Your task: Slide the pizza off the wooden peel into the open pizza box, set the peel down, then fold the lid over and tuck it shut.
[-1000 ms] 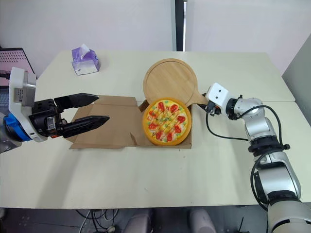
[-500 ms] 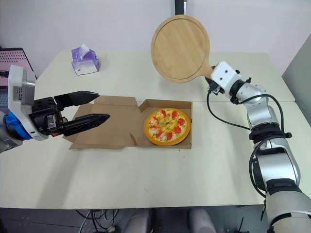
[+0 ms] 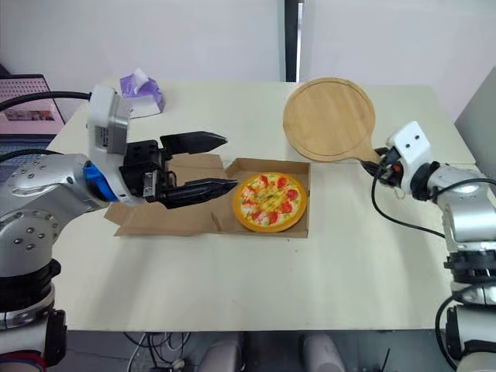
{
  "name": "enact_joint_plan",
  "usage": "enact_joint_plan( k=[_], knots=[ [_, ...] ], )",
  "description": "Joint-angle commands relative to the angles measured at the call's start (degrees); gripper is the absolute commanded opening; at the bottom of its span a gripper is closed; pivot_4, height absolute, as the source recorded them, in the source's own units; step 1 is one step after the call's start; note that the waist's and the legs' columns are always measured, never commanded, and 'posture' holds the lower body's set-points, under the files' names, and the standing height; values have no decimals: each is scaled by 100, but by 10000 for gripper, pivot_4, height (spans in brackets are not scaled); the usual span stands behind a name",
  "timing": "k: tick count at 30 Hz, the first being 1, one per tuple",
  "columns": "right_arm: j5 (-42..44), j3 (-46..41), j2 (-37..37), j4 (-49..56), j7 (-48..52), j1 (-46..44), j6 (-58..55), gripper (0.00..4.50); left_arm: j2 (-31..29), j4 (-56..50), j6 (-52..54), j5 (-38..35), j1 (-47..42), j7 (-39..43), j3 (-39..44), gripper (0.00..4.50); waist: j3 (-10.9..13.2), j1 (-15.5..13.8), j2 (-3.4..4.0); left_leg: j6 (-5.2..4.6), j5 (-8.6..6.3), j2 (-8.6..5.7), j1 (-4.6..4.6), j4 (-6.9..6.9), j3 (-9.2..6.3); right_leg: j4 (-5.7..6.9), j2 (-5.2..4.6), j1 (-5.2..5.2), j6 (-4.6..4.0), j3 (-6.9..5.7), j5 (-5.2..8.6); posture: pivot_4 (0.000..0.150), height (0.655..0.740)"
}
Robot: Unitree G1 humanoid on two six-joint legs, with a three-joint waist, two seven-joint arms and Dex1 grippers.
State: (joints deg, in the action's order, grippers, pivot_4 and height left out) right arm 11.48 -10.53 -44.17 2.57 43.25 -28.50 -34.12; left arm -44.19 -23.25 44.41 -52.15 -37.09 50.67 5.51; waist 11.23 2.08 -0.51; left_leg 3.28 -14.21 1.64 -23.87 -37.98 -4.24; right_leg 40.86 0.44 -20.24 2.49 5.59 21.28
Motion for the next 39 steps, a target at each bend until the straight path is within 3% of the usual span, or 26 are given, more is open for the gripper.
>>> enact_joint_plan(
  k=[1,7,11,22,28,31,35,39],
  knots=[
    [230,-887,-246,1236,-396,671,-969,15873,179,156,-261,256,-315,278,-285,45000,0,-28,-1,0,0,-2,-1,1,-1,-1,1,2,0,-4,0,1500,7400],
    [323,-1679,247,2312,-1102,2107,-2051,15873,599,406,-477,587,-588,561,-720,45000,0,-17,-1,0,0,-9,-2,1,9,-5,10,4,0,1,0,1500,7400],
    [369,-1759,643,2718,-1470,2653,-2409,15873,729,504,-452,611,-738,574,-687,45000,0,-10,0,0,0,-11,-1,2,11,-2,17,1,0,6,0,1500,7400],
    [442,-1668,1292,2762,-2236,2515,-2863,15873,669,464,-416,673,-636,617,-571,45000,-1,16,0,0,0,-10,2,3,9,-3,22,3,0,6,0,1500,7400],
    [814,-1766,1455,3138,-2224,2489,-3150,35831,610,324,-390,654,-421,550,-461,45000,-1,8,1,0,0,-9,2,3,7,-3,23,4,0,5,0,1500,7400],
    [717,-1723,955,2951,-2069,2216,-2769,44466,535,267,-364,680,-268,468,-357,45000,-1,9,1,0,0,-9,2,2,7,-3,21,4,0,5,0,1500,7400],
    [525,-1125,362,2424,-1725,1558,-1732,44466,469,227,-324,770,77,153,-176,45000,-1,53,0,0,0,-11,8,1,15,-3,18,7,0,11,0,1500,7400],
    [789,-157,403,1910,-864,563,-964,44466,482,-108,-216,1021,883,-709,199,45000,-1,139,-1,-1,0,-6,9,8,4,-4,32,6,0,2,0,1500,7400]
  ],
)
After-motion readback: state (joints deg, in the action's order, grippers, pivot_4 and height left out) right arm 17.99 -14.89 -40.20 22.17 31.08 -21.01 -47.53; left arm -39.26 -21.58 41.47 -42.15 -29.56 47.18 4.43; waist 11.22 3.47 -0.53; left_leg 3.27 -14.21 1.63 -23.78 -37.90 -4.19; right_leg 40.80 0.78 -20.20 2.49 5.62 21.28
